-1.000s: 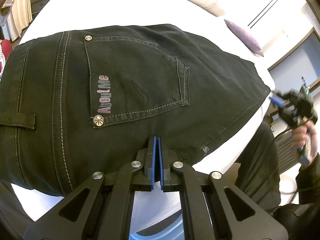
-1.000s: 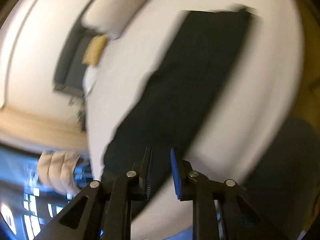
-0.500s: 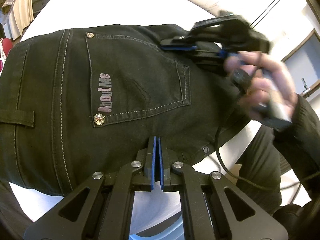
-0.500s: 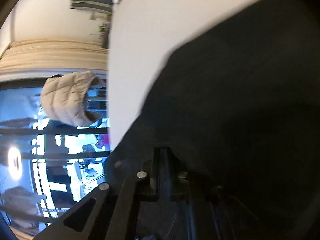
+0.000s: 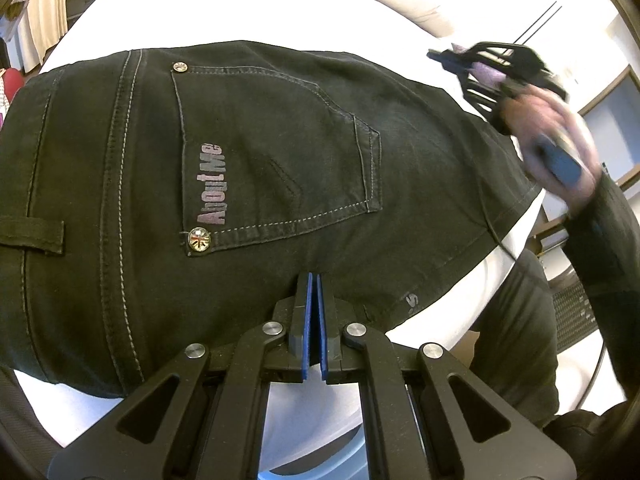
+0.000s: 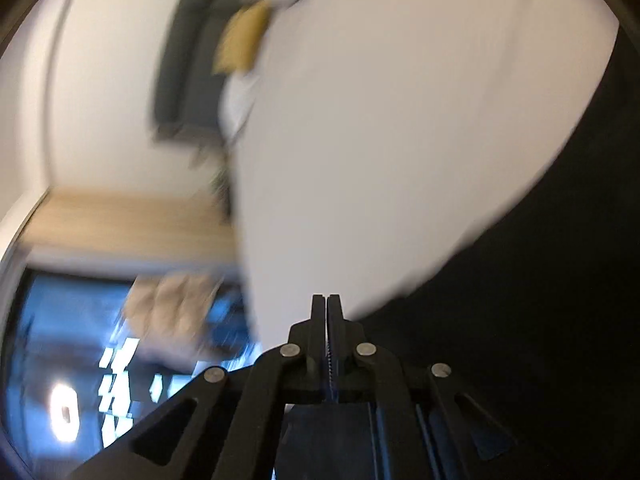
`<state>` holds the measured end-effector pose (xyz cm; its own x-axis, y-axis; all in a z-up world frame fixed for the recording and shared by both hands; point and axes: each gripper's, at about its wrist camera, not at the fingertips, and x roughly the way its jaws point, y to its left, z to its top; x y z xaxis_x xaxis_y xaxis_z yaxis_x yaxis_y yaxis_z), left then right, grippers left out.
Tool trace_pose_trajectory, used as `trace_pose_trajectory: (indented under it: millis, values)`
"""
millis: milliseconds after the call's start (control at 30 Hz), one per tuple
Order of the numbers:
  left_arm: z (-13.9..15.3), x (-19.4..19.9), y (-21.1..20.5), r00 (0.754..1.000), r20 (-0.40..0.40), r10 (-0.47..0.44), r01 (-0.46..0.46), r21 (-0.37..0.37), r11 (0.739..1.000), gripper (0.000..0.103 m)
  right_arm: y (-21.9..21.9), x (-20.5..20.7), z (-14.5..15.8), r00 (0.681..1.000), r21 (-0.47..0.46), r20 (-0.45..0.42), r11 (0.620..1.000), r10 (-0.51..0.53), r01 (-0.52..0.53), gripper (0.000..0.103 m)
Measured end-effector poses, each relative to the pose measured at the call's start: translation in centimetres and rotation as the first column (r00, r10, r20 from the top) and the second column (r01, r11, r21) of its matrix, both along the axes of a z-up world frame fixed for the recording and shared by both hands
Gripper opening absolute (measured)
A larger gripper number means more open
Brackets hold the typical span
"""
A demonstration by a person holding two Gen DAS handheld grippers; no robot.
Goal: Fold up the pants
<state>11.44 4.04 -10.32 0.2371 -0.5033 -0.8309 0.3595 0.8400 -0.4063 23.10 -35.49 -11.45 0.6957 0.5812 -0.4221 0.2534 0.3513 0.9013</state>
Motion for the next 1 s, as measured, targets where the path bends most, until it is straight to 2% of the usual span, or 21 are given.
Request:
trace_pose_trajectory:
  millis: [100, 167, 200, 267, 300, 367, 433, 500, 633, 700, 733, 800, 833, 867, 900, 933, 967, 1000]
  values:
    - [0.1, -0.2, -0.3, 1.0, 0.004, -0.005, 0.005, 0.019, 1.0, 0.002, 4.9, -2.7, -0.7, 0.984, -0.035, -0.013, 0.983, 0.18, -0.18, 0.005]
    - [0.3, -0.3, -0.6, 1.0, 0.008, -0.008, 0.008, 0.039, 0.999, 0.002, 6.0, -4.2, -3.3, 0.977, -0.018, -0.088, 0.981, 0.191, -0.194, 0.005]
    - [0.3, -0.3, -0.8, 1.0, 0.01, -0.01, 0.01, 0.046, 0.999, 0.002, 5.6, -4.7, -4.8, 0.976, -0.011, -0.141, 0.986, 0.165, -0.168, 0.002]
    - [0.5, -0.4, -1.0, 1.0, 0.014, -0.014, 0.013, 0.061, 0.998, 0.002, 3.2, -5.5, -6.5, 0.987, 0.079, -0.132, 0.994, 0.09, -0.08, 0.0]
    - [0.6, -0.4, -1.1, 1.0, 0.014, -0.014, 0.013, 0.066, 0.998, 0.002, 1.8, -6.1, -6.2, 0.991, 0.066, -0.125, 0.997, 0.045, -0.037, 0.0]
    - [0.6, -0.4, -1.3, 1.0, 0.015, -0.013, 0.012, 0.074, 0.997, 0.002, -2.1, -6.7, -5.0, 0.993, -0.023, -0.108, 0.998, -0.052, 0.05, 0.0]
    - [0.6, -0.4, -1.5, 1.0, 0.015, -0.013, 0.012, 0.077, 0.997, 0.002, -7.2, -8.2, -5.3, 0.978, -0.006, -0.102, 0.983, -0.18, 0.181, 0.0]
    - [0.7, -0.4, -1.8, 1.0, 0.016, -0.013, 0.012, 0.085, 0.996, 0.002, -12.9, -10.0, -5.9, 0.946, 0.043, -0.102, 0.949, -0.308, 0.314, 0.0]
    - [0.8, -0.4, -2.5, 1.0, 0.018, -0.018, 0.016, 0.102, 0.995, 0.002, -21.1, -11.6, -4.8, 0.888, -0.066, -0.1, 0.893, -0.449, 0.445, 0.0]
    - [0.7, -0.5, -2.8, 1.0, 0.019, -0.019, 0.017, 0.106, 0.994, 0.002, -25.7, -12.3, -4.2, 0.842, -0.09, -0.109, 0.849, -0.528, 0.521, 0.0]
    - [0.7, -0.5, -2.9, 1.0, 0.019, -0.02, 0.018, 0.109, 0.994, 0.002, -27.5, -12.8, -3.8, 0.81, -0.109, -0.118, 0.819, -0.574, 0.564, 0.0]
    - [0.7, -0.5, -3.2, 1.0, 0.022, -0.021, 0.018, 0.116, 0.993, 0.002, -31.1, -14.3, -2.4, 0.728, -0.153, -0.136, 0.74, -0.672, 0.655, 0.001]
    - [0.6, -0.6, -3.4, 1.0, 0.023, -0.02, 0.017, 0.117, 0.993, 0.002, -31.7, -14.9, -1.4, 0.693, -0.185, -0.137, 0.706, -0.708, 0.684, 0.009]
    - [0.6, -0.6, -3.5, 1.0, 0.024, -0.018, 0.015, 0.115, 0.993, 0.002, -32.1, -15.5, 0.1, 0.678, -0.197, -0.11, 0.685, -0.727, 0.702, 0.009]
    - [0.5, -0.6, -3.6, 1.0, 0.025, -0.013, 0.011, 0.112, 0.994, 0.002, -31.8, -15.7, 1.2, 0.698, -0.173, -0.065, 0.697, -0.713, 0.696, 0.009]
    - [0.4, -0.7, -3.6, 1.0, 0.026, -0.012, 0.009, 0.111, 0.994, 0.002, -31.1, -15.6, 2.0, 0.73, -0.159, -0.035, 0.725, -0.682, 0.67, 0.009]
    - [0.4, -0.7, -3.7, 1.0, 0.028, -0.013, 0.01, 0.112, 0.994, 0.002, -28.9, -14.7, 2.9, 0.787, -0.162, -0.008, 0.777, -0.617, 0.608, 0.009]
    - [0.3, -0.7, -3.8, 0.999, 0.029, -0.015, 0.011, 0.114, 0.993, 0.002, -27.1, -14.3, 3.4, 0.828, -0.164, 0.008, 0.816, -0.561, 0.555, 0.009]
